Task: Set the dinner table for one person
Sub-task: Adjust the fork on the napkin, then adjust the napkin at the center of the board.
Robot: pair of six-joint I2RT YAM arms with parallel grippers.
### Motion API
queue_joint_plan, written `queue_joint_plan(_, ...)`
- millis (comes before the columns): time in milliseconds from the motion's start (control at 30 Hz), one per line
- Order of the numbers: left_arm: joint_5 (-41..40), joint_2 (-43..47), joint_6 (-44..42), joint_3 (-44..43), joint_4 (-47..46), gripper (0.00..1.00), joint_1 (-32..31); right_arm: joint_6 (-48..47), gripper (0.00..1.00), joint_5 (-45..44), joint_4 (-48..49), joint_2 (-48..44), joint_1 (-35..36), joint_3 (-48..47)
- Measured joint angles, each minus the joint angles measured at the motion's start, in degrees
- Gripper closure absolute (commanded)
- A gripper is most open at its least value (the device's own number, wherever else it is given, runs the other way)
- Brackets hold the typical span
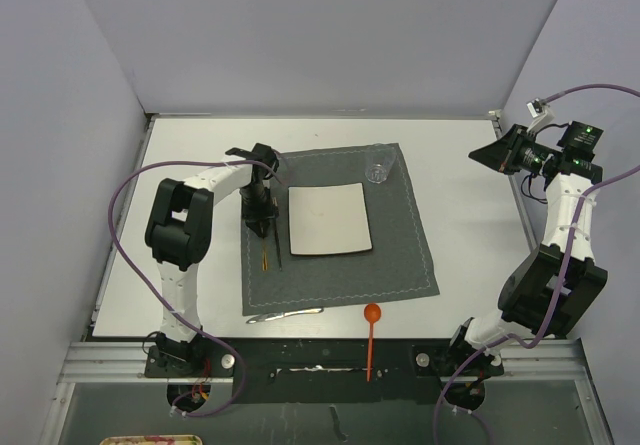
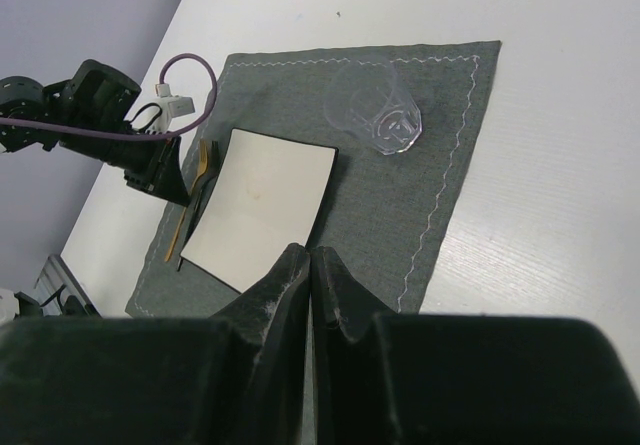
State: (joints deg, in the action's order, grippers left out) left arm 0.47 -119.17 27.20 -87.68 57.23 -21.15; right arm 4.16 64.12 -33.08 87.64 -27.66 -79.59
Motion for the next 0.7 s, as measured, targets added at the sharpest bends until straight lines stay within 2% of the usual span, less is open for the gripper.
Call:
queue_joint_plan(400, -0.3, 0.0, -1.1, -0.7, 1.2, 0.81, 0.0, 0.0, 0.96, 0.0, 0.0, 0.0, 0.0, 0.0)
queue_joint_plan(700, -1.6, 0.4, -3.5, -8.6, 4.0, 0.8, 1.2, 0.0, 0.96, 0.0, 0.0, 0.0, 0.0, 0.0)
